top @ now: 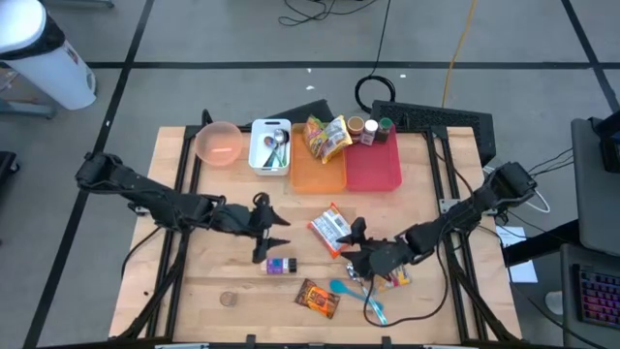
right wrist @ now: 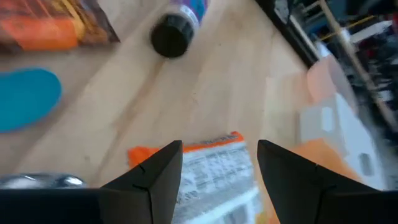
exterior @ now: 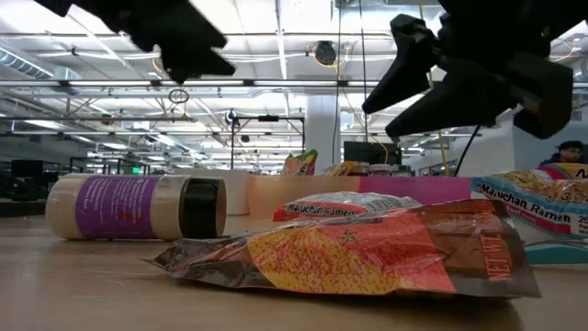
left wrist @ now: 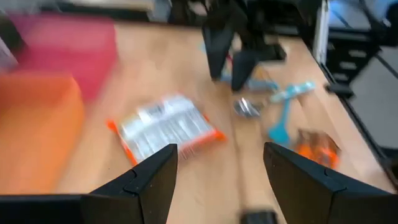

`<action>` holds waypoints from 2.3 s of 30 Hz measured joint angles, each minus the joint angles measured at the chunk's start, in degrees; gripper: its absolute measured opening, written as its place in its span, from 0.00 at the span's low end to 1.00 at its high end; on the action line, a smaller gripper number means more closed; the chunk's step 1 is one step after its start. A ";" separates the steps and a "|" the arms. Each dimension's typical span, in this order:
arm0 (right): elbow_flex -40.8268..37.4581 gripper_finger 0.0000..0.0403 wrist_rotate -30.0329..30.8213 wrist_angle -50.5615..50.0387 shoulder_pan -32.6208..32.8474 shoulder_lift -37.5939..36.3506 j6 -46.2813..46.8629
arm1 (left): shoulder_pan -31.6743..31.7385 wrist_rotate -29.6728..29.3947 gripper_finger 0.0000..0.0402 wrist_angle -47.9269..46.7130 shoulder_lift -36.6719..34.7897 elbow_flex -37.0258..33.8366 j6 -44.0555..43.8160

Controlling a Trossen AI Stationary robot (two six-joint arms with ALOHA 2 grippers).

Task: Pick & Place Food Item
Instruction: Put the brown seasoning bottle into the red bin

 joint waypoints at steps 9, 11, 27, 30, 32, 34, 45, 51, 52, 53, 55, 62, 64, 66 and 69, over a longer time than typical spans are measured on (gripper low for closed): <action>0.11 0.50 -2.08 1.52 -0.58 -0.12 2.50 | -8.74 1.91 0.61 -34.97 -1.00 8.83 -26.41; 0.11 0.50 -2.23 1.59 -0.84 -0.08 2.21 | -11.66 1.93 0.61 -40.09 -0.47 11.89 -32.46; 0.07 0.50 -9.84 3.72 -7.37 -0.10 1.52 | -27.87 11.37 0.61 -64.71 21.33 33.38 -64.21; 0.07 0.50 -13.21 3.73 -9.08 -0.10 1.81 | -28.69 11.91 0.61 -69.80 24.40 36.38 -65.45; 0.07 0.50 -15.64 3.73 -10.05 -0.10 1.83 | -28.84 11.95 0.61 -72.13 25.30 37.57 -66.49; 0.07 0.50 -17.46 3.73 -10.80 -0.10 1.81 | -29.14 11.90 0.61 -72.54 25.38 37.68 -68.03; 0.04 0.50 -18.76 3.86 -12.20 -0.10 1.83 | -32.73 11.42 0.61 -71.28 25.38 37.68 -77.36; 0.02 0.50 -18.78 8.60 -12.20 -0.10 0.87 | -36.45 8.20 0.61 -69.27 25.38 37.68 -83.99; 0.02 0.50 -18.77 9.73 -12.22 -0.10 0.36 | -37.05 7.95 0.61 -69.28 25.38 37.68 -84.90; 0.02 0.50 -18.77 10.71 -12.22 -0.10 0.08 | -37.55 7.51 0.61 -69.35 25.38 37.68 -85.59; 0.02 0.50 -18.77 12.10 -12.22 -0.10 -0.12 | -38.29 6.06 0.61 -69.46 25.35 37.66 -86.41; 0.02 0.50 -18.78 13.13 -12.22 -0.10 -2.44 | -37.85 4.32 0.61 -69.37 25.33 37.59 -86.52; 0.02 0.50 -18.78 13.12 -12.22 -0.10 -2.00 | -37.30 4.38 0.61 -69.37 25.33 37.57 -85.37; 0.02 0.50 -18.78 13.11 -12.22 -0.10 -1.07 | -36.57 4.36 0.61 -69.40 25.33 37.57 -83.81; -0.06 0.50 -18.78 12.52 -12.22 -0.10 -0.29 | -35.45 4.39 0.61 -69.40 25.33 37.55 -81.11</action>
